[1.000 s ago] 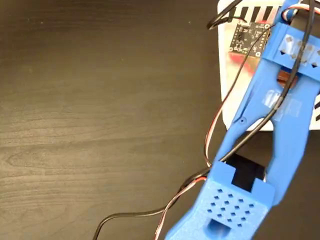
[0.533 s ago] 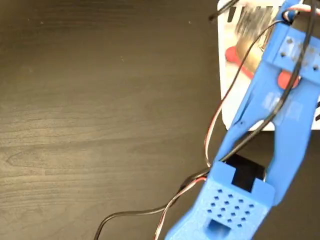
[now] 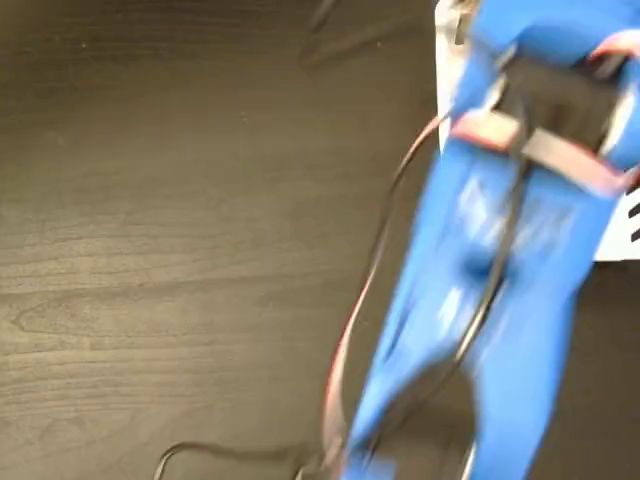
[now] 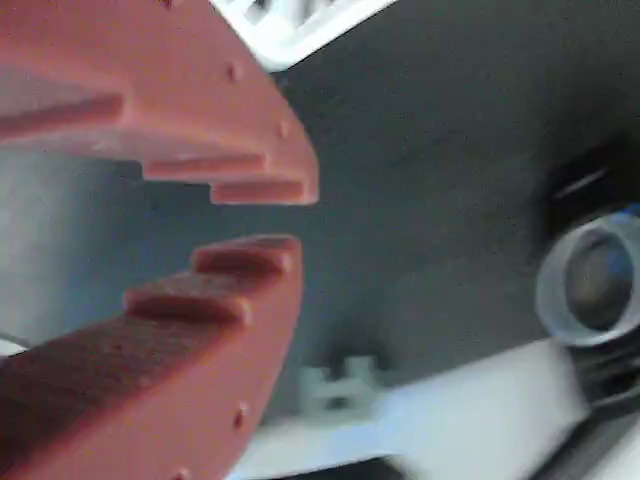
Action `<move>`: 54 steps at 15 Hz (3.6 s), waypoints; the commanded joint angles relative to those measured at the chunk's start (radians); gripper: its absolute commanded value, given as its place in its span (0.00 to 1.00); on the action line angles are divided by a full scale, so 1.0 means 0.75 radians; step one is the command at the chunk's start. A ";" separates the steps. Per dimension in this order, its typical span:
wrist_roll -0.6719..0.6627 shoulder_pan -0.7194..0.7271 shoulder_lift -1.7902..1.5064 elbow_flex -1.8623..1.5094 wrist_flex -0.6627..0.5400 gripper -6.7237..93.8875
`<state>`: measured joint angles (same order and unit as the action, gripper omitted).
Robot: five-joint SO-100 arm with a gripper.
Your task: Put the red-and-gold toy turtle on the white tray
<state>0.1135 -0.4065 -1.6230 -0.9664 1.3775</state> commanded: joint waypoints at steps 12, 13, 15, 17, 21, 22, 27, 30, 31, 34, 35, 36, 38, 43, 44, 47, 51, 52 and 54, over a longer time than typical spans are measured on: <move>-0.166 0.595 -1.947 -2.489 -0.376 0.07; -0.166 0.597 -2.027 -2.548 -0.325 0.07; -0.143 0.597 -2.119 -2.614 -0.250 0.07; -0.125 0.618 -2.172 -2.616 -0.157 0.07; -0.108 0.626 -2.172 -2.614 -0.121 0.07; -0.110 0.626 -2.172 -2.614 -0.121 0.07; -0.110 0.626 -2.172 -2.614 -0.121 0.07; -0.110 0.626 -2.172 -2.614 -0.121 0.07; -0.110 0.626 -2.172 -2.614 -0.121 0.07; -0.110 0.626 -2.172 -2.614 -0.121 0.07; -0.110 0.626 -2.172 -2.614 -0.121 0.07; -0.110 0.626 -2.172 -2.614 -0.121 0.07; -0.110 0.626 -2.172 -2.614 -0.121 0.07; -0.110 0.626 -2.172 -2.614 -0.121 0.07; -0.110 0.626 -2.172 -2.614 -0.121 0.07; -0.110 0.626 -2.172 -2.614 -0.121 0.07; -0.110 0.626 -2.172 -2.614 -0.121 0.07; -0.110 0.626 -2.172 -2.612 -0.121 0.07; -0.110 0.626 -2.172 -2.612 -0.121 0.07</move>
<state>0.0123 0.0491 -3.2459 -2.9299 1.2701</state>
